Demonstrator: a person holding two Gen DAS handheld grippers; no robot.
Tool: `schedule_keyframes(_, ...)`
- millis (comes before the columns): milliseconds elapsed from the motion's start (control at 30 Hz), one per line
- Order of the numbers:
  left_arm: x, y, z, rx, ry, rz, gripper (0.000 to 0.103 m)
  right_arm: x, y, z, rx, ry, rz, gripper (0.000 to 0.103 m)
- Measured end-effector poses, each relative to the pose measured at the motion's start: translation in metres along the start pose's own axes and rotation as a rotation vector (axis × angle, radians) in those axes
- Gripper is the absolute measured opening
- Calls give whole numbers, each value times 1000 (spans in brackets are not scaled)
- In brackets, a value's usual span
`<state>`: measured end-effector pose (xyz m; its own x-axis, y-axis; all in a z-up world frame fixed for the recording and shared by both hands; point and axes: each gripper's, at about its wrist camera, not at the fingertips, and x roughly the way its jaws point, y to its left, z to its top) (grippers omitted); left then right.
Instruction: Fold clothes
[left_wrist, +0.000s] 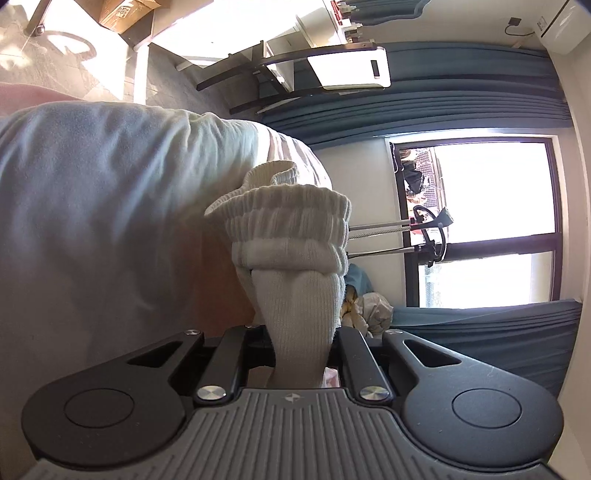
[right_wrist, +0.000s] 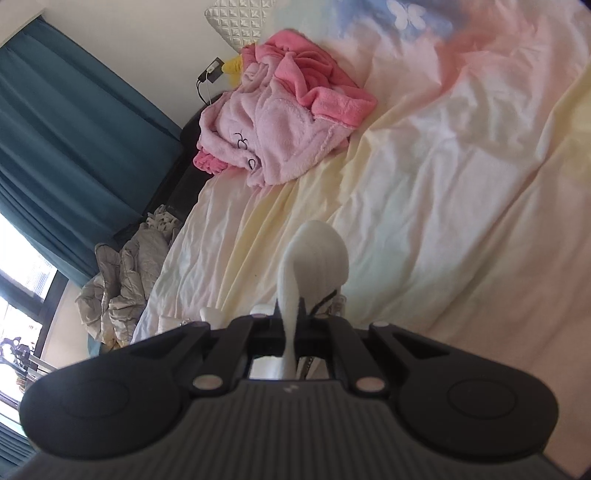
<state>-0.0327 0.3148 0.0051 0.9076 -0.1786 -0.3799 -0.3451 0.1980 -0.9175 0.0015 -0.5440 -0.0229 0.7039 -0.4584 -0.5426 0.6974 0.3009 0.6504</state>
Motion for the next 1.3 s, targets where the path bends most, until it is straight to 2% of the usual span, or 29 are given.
schedule_keyframes(67,20,-21,9,8,-10,12,12,7,28,4,-40,-22,23,3)
schedule_keyframes(167,65,-63,28,74,1,49,13,23,82,17,-97,-45,59,3)
schedule_keyframes(300,142,-110,51,142,7,71,13,68,156,26,-145,-57,81,3)
schedule_keyframes(433,226,-128,63,225,0,145,13,137,217,2,-260,-80,44,3)
schedule_keyframes(500,267,-128,69,268,6,194,13,184,241,-19,-338,-73,20,3)
schedule_keyframes(700,363,-123,83,359,61,334,14,300,265,-74,-551,-19,-31,3)
schedule_keyframes(767,385,-126,81,427,70,373,15,331,267,-89,-613,0,-52,3)
schedule_keyframes(833,399,-128,76,471,79,424,15,346,263,-96,-627,16,-69,3)
schedule_keyframes(900,401,-128,71,489,72,432,16,359,260,-103,-637,33,-83,4)
schedule_keyframes(967,399,-128,66,508,70,424,24,358,257,-102,-635,42,-75,5)
schedule_keyframes(1000,395,-129,64,520,74,412,30,356,256,-99,-625,55,-68,6)
schedule_keyframes(1100,376,-132,52,554,85,358,62,337,252,-88,-580,100,-37,17)
schedule_keyframes(1133,368,-133,48,565,88,335,68,326,249,-84,-568,109,-15,21)
schedule_keyframes(1200,347,-137,34,608,96,305,76,301,242,-77,-551,119,31,28)
schedule_keyframes(1233,337,-139,27,633,111,300,79,286,236,-73,-543,115,49,35)
schedule_keyframes(1300,314,-142,15,665,135,288,81,257,224,-64,-520,111,79,42)
